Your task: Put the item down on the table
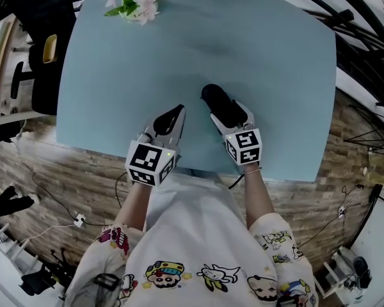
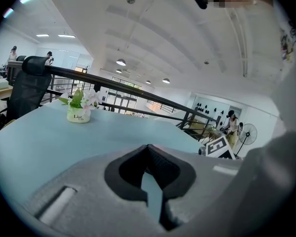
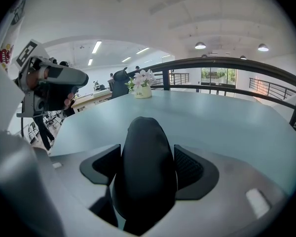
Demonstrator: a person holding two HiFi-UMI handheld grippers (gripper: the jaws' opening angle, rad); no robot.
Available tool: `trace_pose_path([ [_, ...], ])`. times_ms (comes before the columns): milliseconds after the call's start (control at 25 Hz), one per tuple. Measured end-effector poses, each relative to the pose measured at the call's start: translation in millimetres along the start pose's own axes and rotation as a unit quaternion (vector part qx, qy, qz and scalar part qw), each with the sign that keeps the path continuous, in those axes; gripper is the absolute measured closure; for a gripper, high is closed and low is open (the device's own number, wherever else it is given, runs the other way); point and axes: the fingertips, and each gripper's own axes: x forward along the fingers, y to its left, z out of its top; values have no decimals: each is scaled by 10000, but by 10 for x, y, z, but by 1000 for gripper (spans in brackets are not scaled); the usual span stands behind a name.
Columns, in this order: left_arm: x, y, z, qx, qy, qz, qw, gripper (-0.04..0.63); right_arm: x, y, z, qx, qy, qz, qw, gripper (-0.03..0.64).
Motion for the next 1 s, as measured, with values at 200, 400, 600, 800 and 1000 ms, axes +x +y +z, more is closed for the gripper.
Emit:
trace_pose_path([
  [200, -7, -55, 14, 16, -11, 1, 10000, 597, -7, -6, -47, 132, 108, 94, 9998, 256],
  [400, -21, -71, 17, 29, -28, 21, 10000, 597, -42, 4, -69, 264, 108, 163, 9995, 235],
  [600, -3, -88, 68, 56, -81, 27, 9999, 597, -115, -3, -6, 376, -20, 208, 9991, 222],
  [800, -1, -125, 137, 106, -147, 20, 9998, 597, -252, -30, 95, 567, -235, 158, 9980, 221],
  [1000, -6, -173, 244, 173, -259, 19, 9995, 597, -428, -83, 216, 618, -456, 57, 9970, 222],
])
